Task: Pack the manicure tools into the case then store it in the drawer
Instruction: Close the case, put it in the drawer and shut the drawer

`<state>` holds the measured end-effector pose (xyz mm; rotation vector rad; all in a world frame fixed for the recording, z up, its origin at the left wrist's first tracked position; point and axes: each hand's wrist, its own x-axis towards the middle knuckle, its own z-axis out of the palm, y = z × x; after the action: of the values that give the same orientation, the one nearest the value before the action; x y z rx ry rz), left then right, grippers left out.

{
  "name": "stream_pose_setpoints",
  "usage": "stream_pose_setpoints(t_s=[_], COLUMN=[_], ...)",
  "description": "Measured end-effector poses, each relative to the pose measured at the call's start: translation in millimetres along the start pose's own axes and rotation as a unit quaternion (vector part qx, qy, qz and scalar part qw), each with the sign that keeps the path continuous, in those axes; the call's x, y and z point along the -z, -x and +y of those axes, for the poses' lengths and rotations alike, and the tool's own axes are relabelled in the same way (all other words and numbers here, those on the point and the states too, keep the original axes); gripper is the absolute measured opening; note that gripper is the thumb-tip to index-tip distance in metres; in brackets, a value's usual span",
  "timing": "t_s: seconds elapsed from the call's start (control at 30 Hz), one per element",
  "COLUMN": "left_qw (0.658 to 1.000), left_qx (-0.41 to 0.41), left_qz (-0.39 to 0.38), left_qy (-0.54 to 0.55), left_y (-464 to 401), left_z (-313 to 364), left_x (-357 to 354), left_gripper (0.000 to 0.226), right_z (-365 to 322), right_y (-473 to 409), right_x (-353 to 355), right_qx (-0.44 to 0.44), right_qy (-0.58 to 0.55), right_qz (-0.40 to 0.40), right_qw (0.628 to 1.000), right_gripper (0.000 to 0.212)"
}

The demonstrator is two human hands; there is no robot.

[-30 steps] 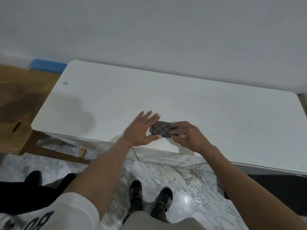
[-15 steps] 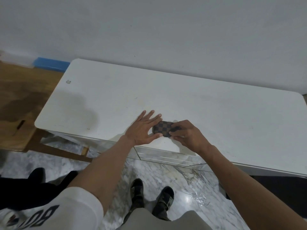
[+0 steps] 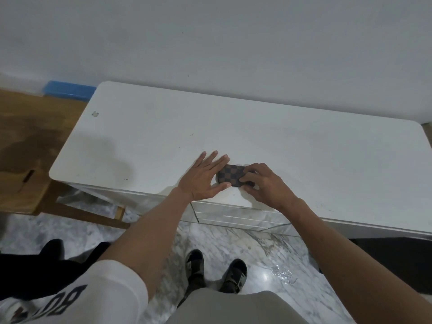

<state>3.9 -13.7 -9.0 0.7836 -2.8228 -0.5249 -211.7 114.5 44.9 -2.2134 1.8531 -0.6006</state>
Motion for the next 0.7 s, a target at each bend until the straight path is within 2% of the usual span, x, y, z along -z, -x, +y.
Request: stream_pose_setpoints(t_s=[0.2,0.4,0.7], left_qw=[0.999,0.994,0.978], left_qx=[0.009,0.011,0.044], left_qz=[0.023,0.08,0.202], left_qy=[0.048,0.072,0.006], left_y=[3.5,20.7,72.2], left_z=[2.5,16.4,66.3], left_x=[0.6,-1.8,-21.1], left_gripper=[0.091,0.085,0.071], right_z=[-9.8,-18.7,-31.8], right_y=[2.8,14.1,61.8], right_x=[2.9,7.1,2.5], right_qx=[-0.032,-0.054,-0.043], right_qy=[0.051,0.08,0.088], right_qz=[-0.012,-0.007,0.023], right_qw=[0.998,0.995,0.995], right_gripper=[0.026,0.036,0.041])
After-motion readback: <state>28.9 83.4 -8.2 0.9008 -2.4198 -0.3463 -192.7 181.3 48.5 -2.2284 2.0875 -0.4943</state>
